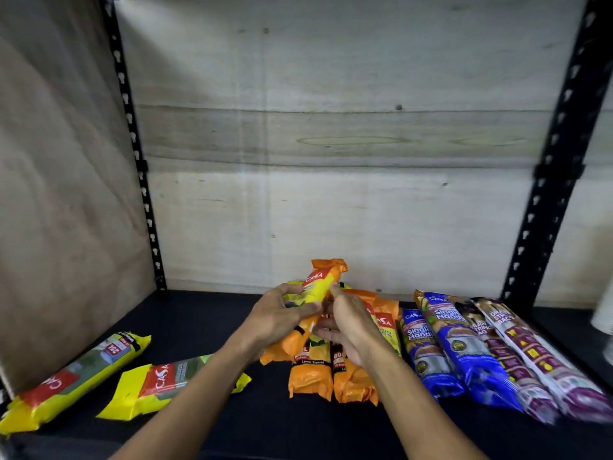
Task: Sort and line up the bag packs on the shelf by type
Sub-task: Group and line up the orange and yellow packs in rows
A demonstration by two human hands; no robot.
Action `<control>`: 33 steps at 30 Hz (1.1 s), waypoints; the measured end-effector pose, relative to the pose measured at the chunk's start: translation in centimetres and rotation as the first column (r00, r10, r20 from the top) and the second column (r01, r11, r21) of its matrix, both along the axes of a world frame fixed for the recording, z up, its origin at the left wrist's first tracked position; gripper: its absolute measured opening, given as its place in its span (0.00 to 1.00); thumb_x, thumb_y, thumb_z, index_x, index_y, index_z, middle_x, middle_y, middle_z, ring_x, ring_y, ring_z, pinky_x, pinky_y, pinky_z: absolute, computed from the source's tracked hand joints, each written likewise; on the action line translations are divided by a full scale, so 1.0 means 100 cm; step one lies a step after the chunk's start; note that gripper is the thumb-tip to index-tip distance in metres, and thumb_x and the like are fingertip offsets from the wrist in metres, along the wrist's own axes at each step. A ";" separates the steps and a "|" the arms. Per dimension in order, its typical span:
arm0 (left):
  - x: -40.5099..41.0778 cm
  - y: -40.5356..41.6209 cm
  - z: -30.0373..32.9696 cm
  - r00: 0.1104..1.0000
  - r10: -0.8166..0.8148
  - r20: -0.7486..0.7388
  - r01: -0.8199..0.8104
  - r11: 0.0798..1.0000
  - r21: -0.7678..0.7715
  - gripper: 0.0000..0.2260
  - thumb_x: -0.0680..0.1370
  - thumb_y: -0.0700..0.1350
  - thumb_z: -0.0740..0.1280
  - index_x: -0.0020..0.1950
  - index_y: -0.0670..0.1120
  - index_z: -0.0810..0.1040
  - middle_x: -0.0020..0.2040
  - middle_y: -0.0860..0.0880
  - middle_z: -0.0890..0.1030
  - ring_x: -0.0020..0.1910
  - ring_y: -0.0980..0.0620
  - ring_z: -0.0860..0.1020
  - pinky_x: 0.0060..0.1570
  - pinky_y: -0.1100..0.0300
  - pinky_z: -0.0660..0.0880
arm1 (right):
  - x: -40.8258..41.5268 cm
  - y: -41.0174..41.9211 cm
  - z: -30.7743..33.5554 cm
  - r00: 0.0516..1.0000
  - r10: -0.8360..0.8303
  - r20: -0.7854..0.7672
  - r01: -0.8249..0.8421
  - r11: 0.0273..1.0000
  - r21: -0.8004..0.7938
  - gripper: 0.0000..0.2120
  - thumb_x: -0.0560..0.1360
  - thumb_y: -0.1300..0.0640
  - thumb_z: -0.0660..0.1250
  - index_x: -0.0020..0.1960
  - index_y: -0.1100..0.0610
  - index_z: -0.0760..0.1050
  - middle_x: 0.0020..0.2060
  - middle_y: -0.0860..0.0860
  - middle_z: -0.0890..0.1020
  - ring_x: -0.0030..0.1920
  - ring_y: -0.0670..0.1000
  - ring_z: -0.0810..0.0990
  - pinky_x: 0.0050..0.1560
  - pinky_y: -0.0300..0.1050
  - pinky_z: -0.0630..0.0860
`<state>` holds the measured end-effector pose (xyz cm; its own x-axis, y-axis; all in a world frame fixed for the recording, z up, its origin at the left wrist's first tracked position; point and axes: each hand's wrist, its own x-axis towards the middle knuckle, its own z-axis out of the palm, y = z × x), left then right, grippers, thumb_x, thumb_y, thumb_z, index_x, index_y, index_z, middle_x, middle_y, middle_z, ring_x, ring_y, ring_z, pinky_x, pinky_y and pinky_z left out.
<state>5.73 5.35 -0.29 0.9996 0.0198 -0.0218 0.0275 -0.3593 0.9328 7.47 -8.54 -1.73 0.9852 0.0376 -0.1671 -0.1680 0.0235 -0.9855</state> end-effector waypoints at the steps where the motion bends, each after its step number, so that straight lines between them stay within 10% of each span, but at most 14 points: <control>1: -0.002 -0.005 0.001 1.000 -0.015 -0.016 0.014 0.998 -0.061 0.17 0.75 0.52 0.72 0.62 0.52 0.75 0.53 0.48 0.81 0.49 0.49 0.83 0.47 0.54 0.81 | 0.000 -0.003 0.000 1.000 -0.002 0.000 0.002 1.000 -0.001 0.19 0.83 0.45 0.54 0.57 0.54 0.78 0.47 0.55 0.86 0.46 0.55 0.86 0.49 0.53 0.84; 10: 0.004 -0.020 -0.015 0.994 -0.035 -0.101 0.002 0.951 -0.309 0.11 0.76 0.37 0.71 0.56 0.47 0.76 0.49 0.45 0.85 0.46 0.47 0.85 0.46 0.52 0.82 | 0.005 -0.014 -0.007 0.953 0.077 0.294 0.170 0.667 -0.726 0.19 0.81 0.45 0.60 0.54 0.59 0.79 0.48 0.55 0.84 0.46 0.55 0.82 0.44 0.47 0.78; 15: 0.014 -0.020 -0.027 0.993 0.002 -0.121 -0.034 0.965 -0.260 0.19 0.74 0.38 0.73 0.65 0.42 0.76 0.55 0.44 0.84 0.51 0.46 0.83 0.50 0.51 0.82 | 0.013 -0.014 -0.021 0.974 0.120 0.193 0.132 0.393 -0.910 0.24 0.79 0.39 0.55 0.58 0.58 0.77 0.60 0.57 0.78 0.65 0.62 0.71 0.63 0.58 0.66; 33: 0.030 -0.016 -0.057 0.999 0.019 -0.047 -0.017 0.999 0.031 0.21 0.78 0.47 0.70 0.70 0.45 0.73 0.62 0.48 0.80 0.58 0.51 0.79 0.56 0.56 0.79 | 0.007 -0.025 -0.040 0.970 0.229 0.081 0.001 0.330 -0.944 0.30 0.84 0.43 0.45 0.81 0.56 0.48 0.81 0.56 0.46 0.80 0.58 0.42 0.77 0.56 0.45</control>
<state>8.71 3.74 -5.95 0.9969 0.0390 -0.0684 0.0782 -0.3867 0.9189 8.14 -11.09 -5.69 0.9964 0.0845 -0.0094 0.0759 -0.9334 -0.3507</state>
